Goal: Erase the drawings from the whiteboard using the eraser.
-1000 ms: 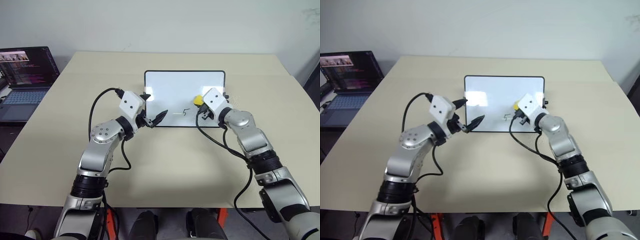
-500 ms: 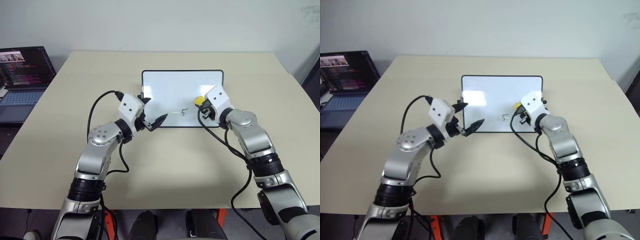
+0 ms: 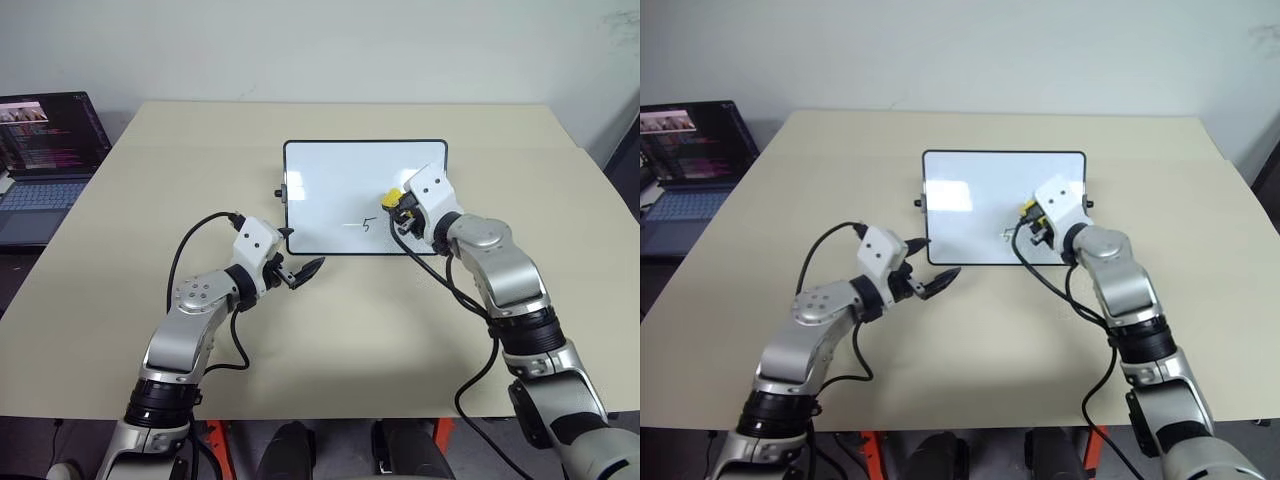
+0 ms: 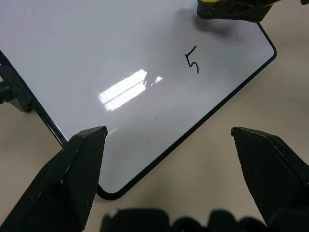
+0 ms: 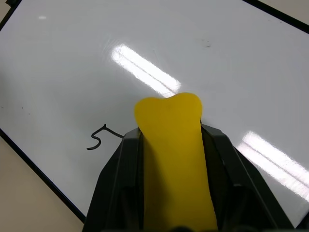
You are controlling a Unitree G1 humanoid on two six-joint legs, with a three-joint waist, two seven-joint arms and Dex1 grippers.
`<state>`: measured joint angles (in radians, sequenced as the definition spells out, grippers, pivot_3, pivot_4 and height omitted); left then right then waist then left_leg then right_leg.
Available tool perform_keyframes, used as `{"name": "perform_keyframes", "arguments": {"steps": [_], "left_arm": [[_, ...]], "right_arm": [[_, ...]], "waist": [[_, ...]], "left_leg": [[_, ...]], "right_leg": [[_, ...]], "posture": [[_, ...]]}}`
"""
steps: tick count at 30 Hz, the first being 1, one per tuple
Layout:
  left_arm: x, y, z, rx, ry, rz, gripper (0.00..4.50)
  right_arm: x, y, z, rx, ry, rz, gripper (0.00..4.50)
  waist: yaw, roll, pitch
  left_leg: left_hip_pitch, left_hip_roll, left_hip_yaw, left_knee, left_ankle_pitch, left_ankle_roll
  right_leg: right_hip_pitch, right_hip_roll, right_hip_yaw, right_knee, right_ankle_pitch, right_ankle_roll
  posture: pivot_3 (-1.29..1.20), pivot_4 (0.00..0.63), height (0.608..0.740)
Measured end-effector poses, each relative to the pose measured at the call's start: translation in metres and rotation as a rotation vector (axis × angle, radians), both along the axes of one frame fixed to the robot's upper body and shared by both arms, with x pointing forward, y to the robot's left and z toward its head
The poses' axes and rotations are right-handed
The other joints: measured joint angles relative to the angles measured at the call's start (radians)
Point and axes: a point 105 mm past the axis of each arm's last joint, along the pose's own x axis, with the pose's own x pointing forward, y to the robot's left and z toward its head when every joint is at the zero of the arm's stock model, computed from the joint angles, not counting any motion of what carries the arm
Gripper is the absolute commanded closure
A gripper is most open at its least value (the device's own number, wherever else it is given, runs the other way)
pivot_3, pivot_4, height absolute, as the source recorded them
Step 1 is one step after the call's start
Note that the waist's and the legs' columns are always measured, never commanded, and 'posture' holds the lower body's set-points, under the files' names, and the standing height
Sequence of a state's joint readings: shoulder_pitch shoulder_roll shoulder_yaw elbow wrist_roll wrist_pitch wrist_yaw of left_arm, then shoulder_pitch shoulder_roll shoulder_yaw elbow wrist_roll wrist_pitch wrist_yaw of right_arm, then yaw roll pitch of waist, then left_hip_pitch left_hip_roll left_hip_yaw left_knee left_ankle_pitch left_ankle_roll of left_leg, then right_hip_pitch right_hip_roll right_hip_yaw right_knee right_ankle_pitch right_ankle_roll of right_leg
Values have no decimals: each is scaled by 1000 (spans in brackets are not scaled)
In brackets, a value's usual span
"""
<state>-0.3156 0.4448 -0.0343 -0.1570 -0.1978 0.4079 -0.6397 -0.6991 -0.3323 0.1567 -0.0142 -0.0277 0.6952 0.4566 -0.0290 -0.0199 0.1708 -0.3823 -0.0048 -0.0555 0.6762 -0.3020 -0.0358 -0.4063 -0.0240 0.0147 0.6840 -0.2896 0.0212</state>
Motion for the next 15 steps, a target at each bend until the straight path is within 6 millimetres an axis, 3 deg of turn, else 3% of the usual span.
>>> {"name": "perform_keyframes", "arguments": {"steps": [15], "left_arm": [[2, -7, 7, -7, -21, -22, 0]], "right_arm": [[1, 8, 11, 24, -26, 6, 3199]], "waist": [[0, 0, 0]], "left_leg": [[0, 0, 0, 0, 0, 0]], "right_leg": [[0, 0, 0, 0, 0, 0]], "posture": [[0, 150, 740]]}}
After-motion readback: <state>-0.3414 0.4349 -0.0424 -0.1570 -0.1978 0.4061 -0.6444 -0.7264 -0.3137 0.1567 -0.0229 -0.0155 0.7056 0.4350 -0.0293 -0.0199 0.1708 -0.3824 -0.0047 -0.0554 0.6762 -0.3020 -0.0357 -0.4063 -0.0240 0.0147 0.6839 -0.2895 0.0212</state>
